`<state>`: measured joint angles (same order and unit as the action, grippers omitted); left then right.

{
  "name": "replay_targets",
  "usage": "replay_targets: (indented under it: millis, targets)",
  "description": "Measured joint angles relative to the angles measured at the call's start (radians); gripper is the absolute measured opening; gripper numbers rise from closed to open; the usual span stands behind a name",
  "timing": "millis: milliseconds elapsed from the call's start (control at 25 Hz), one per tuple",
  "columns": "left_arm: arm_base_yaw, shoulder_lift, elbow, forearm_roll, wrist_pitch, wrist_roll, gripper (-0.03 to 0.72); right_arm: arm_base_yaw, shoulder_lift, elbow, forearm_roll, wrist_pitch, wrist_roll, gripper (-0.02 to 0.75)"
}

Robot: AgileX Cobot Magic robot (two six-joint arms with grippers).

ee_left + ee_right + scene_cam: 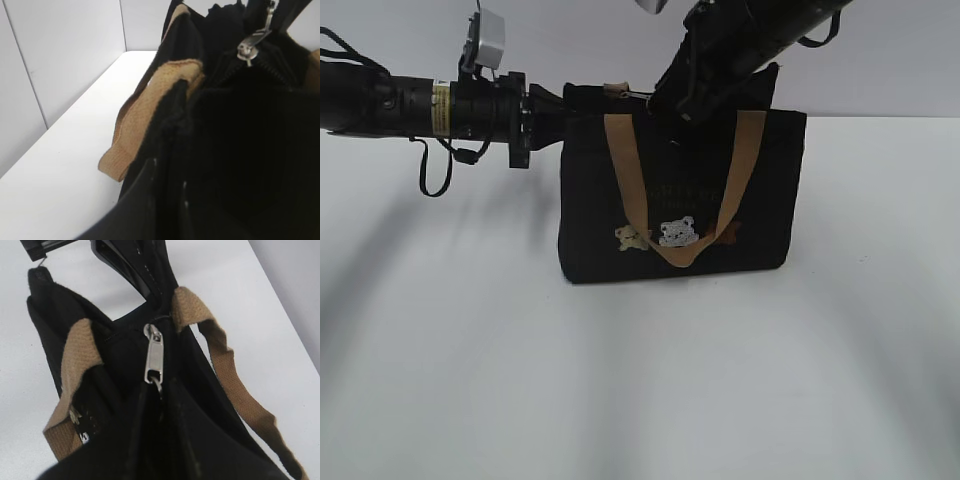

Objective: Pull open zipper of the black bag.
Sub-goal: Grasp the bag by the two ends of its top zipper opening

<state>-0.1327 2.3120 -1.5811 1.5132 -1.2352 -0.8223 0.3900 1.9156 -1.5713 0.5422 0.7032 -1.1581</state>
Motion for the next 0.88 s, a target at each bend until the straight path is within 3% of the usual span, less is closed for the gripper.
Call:
replay_targets:
  millis: [200, 360, 880]
  targets:
    - [0.000, 0.000, 0.000, -0.001, 0.002, 0.000, 0.019, 0.000, 0.002, 0.000, 0.000, 0.000, 0.003, 0.094]
    - [0.000, 0.000, 0.000, -0.001, 0.002, 0.000, 0.019, 0.000, 0.002, 0.000, 0.000, 0.000, 0.004, 0.001]
    - [-0.003, 0.000, 0.000, 0.000, -0.015, 0.000, 0.020, 0.000, -0.028, 0.000, -0.005, 0.029, 0.033, -0.011]
